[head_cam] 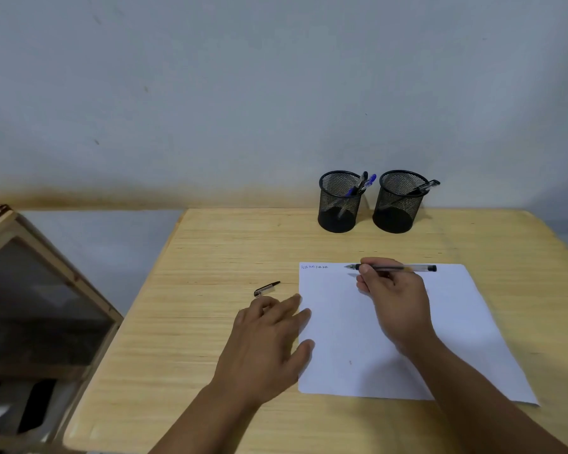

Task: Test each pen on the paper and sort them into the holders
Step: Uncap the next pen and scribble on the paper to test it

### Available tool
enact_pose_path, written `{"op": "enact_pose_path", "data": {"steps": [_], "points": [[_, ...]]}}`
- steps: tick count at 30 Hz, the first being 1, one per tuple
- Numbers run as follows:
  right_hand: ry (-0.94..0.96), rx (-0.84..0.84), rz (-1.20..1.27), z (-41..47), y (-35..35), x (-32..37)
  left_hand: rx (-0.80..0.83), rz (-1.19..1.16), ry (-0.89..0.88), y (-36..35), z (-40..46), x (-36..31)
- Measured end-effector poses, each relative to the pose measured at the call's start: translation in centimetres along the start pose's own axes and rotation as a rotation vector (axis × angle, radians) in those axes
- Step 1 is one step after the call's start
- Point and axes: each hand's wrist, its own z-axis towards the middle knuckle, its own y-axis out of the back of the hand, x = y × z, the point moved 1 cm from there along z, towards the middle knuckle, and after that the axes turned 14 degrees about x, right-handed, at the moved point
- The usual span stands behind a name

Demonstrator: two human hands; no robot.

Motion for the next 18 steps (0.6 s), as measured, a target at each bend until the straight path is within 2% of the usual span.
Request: {"op": "enact_pose_path", "data": {"steps": [18], "points": [[-0.038,-0.005,-0.356,4.8,-1.6,-1.2,-0.012,-0.007,0.014,0.1,0.4,0.0]]}}
